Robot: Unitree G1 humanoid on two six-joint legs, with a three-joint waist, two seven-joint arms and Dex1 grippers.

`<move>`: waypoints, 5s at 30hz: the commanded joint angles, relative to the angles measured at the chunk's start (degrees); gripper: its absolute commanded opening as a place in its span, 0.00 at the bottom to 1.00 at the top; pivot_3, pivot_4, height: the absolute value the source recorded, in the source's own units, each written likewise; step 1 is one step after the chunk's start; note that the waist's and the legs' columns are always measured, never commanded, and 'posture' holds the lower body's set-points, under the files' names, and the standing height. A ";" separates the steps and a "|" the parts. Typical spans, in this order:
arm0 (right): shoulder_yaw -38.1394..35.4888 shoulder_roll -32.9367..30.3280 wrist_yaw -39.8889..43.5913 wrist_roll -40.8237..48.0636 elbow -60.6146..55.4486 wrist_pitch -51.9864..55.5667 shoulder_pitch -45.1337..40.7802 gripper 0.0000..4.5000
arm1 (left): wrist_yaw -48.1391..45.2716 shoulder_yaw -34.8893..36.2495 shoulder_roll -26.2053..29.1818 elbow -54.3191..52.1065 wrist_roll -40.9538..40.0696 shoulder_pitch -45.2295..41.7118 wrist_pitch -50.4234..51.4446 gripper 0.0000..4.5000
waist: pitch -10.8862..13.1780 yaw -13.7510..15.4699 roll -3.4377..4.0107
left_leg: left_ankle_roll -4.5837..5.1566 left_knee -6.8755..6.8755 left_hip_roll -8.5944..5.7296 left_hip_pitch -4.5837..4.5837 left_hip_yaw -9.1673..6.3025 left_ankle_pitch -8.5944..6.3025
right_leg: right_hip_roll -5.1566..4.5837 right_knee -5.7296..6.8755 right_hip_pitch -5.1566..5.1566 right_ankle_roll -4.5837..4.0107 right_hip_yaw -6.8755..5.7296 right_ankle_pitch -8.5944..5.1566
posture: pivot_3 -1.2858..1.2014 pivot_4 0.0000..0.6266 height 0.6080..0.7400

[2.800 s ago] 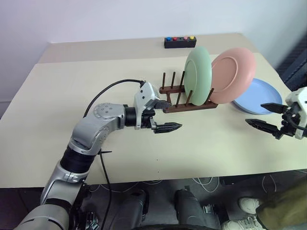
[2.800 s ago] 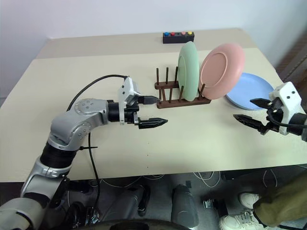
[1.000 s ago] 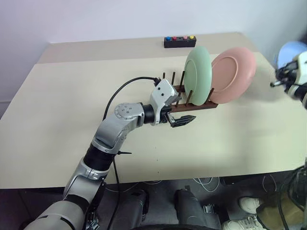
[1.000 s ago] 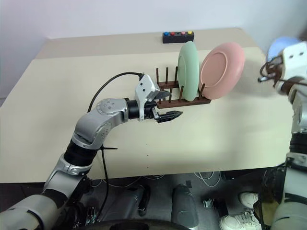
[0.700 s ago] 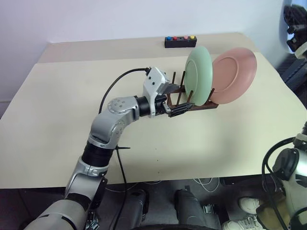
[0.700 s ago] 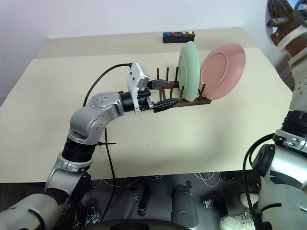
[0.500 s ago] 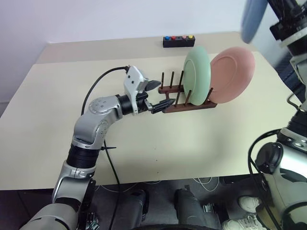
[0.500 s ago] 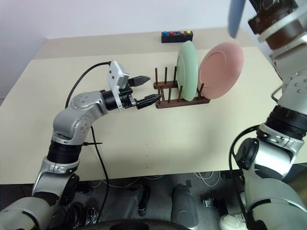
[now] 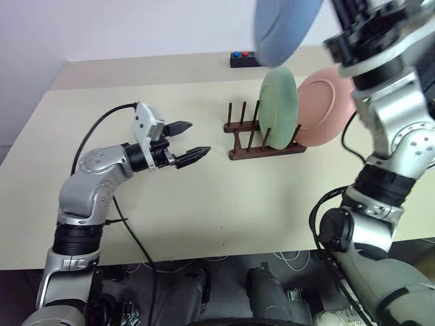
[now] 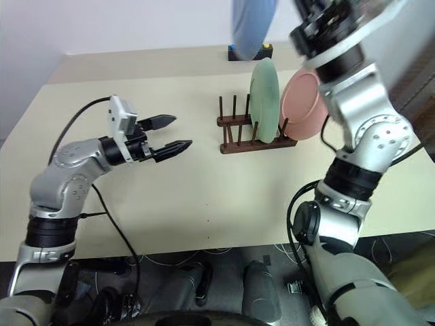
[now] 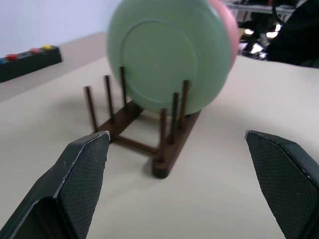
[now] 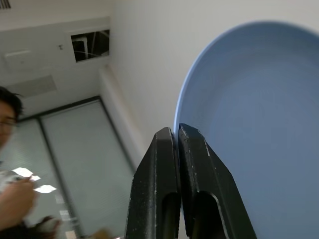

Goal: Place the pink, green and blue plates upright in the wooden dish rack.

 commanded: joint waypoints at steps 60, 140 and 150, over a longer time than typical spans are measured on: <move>11.22 -0.54 13.46 -22.48 7.89 -4.65 12.58 0.07 | 1.30 3.73 6.34 -6.85 -8.34 3.38 1.61 1.00 | 0.00 0.09 0.00 | 0.00 -0.07 0.05 0.00 0.04 -0.01 | 0.05 -0.06 -0.02 -0.01 0.02 0.01 | 0.52 0.24 1.00; 14.79 -25.31 25.39 -64.19 4.35 -37.02 28.19 0.01 | -3.68 -0.41 4.84 -5.12 -11.12 -0.50 5.50 1.00 | 0.03 0.40 -0.02 | 0.05 -0.03 0.15 0.05 0.21 -0.05 | 0.11 -0.17 0.09 -0.01 0.08 0.01 | 0.52 0.24 1.00; 16.71 -24.96 25.60 -63.23 -1.43 -32.54 24.08 0.01 | -3.67 -0.29 4.67 -4.74 -11.01 -0.34 4.95 1.00 | 0.03 0.42 -0.02 | 0.05 -0.03 0.15 0.05 0.20 -0.05 | 0.11 -0.17 0.09 -0.01 0.08 0.01 | 0.52 0.24 1.00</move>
